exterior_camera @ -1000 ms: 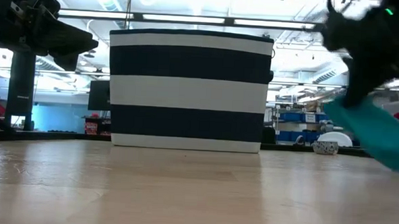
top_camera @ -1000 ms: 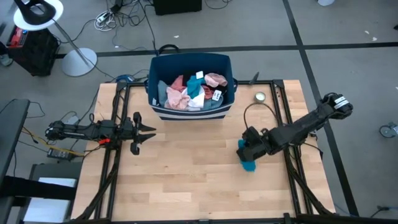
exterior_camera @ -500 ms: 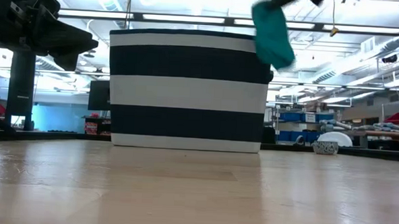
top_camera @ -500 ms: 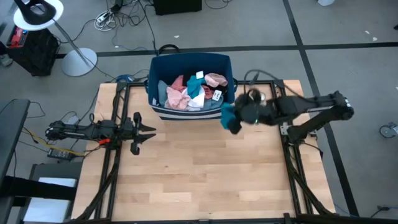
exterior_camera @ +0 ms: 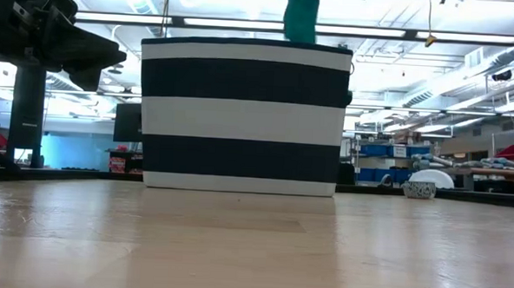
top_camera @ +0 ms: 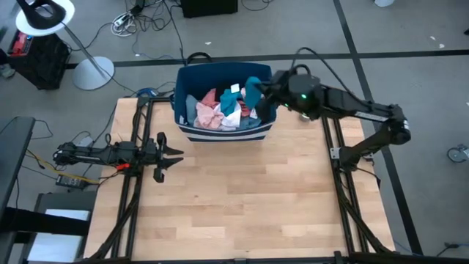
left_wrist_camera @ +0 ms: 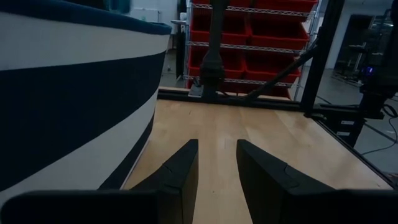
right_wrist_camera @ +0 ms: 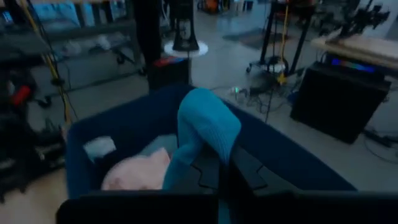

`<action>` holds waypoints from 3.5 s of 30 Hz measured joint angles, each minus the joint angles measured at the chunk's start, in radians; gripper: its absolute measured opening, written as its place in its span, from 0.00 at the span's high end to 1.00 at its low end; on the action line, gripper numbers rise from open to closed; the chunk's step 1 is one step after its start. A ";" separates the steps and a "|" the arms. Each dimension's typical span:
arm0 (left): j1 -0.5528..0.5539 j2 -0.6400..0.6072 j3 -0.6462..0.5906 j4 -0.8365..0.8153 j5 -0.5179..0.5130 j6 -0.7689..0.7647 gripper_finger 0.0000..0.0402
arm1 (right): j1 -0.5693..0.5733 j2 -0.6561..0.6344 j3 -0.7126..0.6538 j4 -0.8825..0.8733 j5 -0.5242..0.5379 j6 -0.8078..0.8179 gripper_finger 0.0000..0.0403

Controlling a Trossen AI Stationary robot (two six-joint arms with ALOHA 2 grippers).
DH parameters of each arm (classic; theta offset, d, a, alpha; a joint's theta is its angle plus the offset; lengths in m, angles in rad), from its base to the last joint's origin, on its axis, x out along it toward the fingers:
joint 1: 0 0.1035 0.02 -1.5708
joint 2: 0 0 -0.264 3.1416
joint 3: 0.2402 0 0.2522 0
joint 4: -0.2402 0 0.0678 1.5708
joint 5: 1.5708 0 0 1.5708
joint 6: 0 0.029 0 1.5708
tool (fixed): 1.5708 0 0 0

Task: Sort clothes
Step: Put the blue sock into the blue bin, then return to Home Position

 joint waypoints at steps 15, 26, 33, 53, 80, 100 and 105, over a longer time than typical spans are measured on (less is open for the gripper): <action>0.000 0.000 0.000 0.000 -0.001 0.000 0.71 | -0.218 0.305 -0.001 0.002 -0.260 0.001 0.99; 0.000 0.000 0.000 0.000 -0.002 0.000 0.71 | -0.293 0.512 0.000 -0.160 -0.372 0.048 0.99; 0.000 0.000 0.000 0.000 -0.004 0.000 0.71 | -0.300 0.612 0.006 -0.251 -0.381 0.047 0.99; 0.000 0.000 0.000 0.000 -0.003 0.000 0.71 | -0.285 0.463 0.053 -0.261 -0.443 0.042 0.74; 0.000 0.000 0.000 0.000 0.001 0.000 0.71 | -0.157 0.072 0.056 -0.493 -0.431 0.116 0.63; 0.000 0.000 0.000 0.000 -0.004 0.000 0.71 | 0.184 0.011 0.056 -0.626 -0.198 0.225 0.64; 0.000 0.000 0.000 0.000 -0.004 0.000 0.71 | 0.315 0.000 0.033 -0.627 -0.127 0.236 0.63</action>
